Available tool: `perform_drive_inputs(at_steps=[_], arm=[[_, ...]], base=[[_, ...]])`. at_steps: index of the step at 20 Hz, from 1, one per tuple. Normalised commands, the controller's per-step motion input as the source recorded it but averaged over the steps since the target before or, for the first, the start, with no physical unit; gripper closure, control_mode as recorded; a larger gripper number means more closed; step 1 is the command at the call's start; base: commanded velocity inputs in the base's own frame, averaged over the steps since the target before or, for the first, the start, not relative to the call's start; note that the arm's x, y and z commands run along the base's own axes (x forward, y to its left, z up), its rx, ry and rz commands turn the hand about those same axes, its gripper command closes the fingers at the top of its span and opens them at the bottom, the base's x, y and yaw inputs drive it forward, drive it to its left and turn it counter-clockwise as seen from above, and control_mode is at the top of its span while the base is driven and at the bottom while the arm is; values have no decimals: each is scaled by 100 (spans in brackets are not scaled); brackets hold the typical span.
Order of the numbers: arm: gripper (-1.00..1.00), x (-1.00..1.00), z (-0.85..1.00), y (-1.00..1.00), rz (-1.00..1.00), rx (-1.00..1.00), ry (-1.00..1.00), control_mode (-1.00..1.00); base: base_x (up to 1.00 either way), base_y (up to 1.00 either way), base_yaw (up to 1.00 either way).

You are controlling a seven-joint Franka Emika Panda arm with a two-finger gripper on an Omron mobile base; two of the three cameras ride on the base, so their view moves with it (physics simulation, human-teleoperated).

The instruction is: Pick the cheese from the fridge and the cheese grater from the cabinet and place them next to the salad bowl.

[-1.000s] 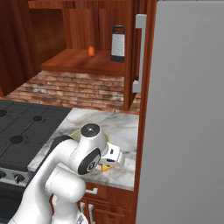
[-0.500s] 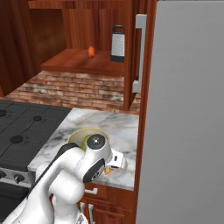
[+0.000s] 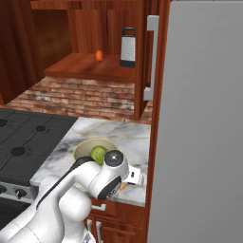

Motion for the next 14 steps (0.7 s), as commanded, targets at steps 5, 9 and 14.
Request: perform_drive_inputs(at_steps=[5,9,14], arm=[[100,21,-34,1,0,0,0,-100],[100,21,-46,9,0,0,0,-100],[100,20,-45,30,0,-2,0,-100]], base=[[0,0,0],[0,0,0],[0,0,0]])
